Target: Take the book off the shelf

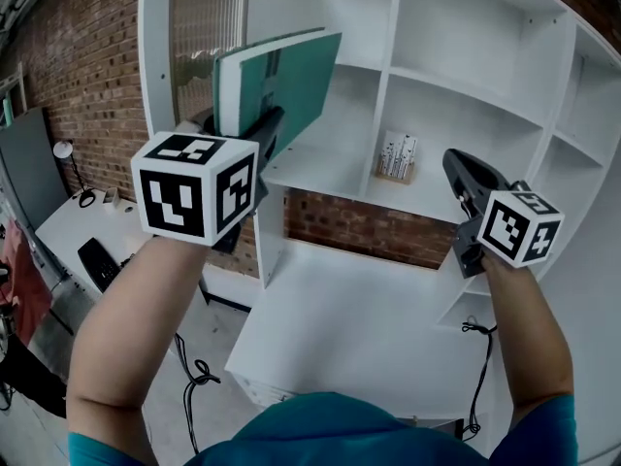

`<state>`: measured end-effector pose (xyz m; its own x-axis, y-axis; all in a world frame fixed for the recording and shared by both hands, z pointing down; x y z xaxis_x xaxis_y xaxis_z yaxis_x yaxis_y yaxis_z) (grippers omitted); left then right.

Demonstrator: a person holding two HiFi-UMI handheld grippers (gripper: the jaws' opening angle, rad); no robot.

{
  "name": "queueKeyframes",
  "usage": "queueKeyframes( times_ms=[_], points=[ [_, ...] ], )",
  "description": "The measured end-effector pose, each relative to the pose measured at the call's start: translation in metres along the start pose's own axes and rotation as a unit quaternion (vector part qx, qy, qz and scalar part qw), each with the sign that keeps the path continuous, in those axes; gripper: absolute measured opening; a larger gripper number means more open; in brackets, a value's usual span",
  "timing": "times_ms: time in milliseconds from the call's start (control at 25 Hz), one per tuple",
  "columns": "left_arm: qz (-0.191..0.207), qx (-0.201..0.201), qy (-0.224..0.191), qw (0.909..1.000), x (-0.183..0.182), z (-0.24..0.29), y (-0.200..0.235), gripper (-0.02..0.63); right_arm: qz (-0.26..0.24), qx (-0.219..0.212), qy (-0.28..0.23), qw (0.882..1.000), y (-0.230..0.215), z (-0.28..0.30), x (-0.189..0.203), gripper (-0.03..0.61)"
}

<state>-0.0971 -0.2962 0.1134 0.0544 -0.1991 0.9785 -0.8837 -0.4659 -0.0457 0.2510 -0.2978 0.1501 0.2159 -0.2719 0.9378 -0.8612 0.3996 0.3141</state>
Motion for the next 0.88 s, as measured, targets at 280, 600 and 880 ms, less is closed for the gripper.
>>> queueKeyframes(
  times_ms=[280, 600, 880],
  points=[
    [-0.034, 0.028, 0.018, 0.9989, 0.063, -0.011, -0.007, 0.161, -0.011, -0.006, 0.01, 1.0, 0.018, -0.009, 0.025, 0.021],
    [-0.064, 0.065, 0.049, 0.9946, 0.143, -0.017, -0.018, 0.161, 0.021, -0.02, 0.026, 0.999, 0.033, -0.013, 0.072, 0.021],
    [-0.097, 0.075, 0.092, 0.9882, 0.216, -0.026, -0.014, 0.161, 0.043, -0.029, 0.042, 0.998, 0.042, -0.017, 0.119, 0.021]
  ],
)
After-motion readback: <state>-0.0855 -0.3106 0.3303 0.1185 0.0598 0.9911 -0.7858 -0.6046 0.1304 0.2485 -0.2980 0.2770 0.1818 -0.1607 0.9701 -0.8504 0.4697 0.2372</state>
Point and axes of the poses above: the fingertips, and each gripper's own axes: z forward along the fingers, y to its left, x out of its underside, the point moved 9 cm from there along -z, backward along the fingers, and after that the axes turned 11 degrees about -z, right-handed, at the moved point
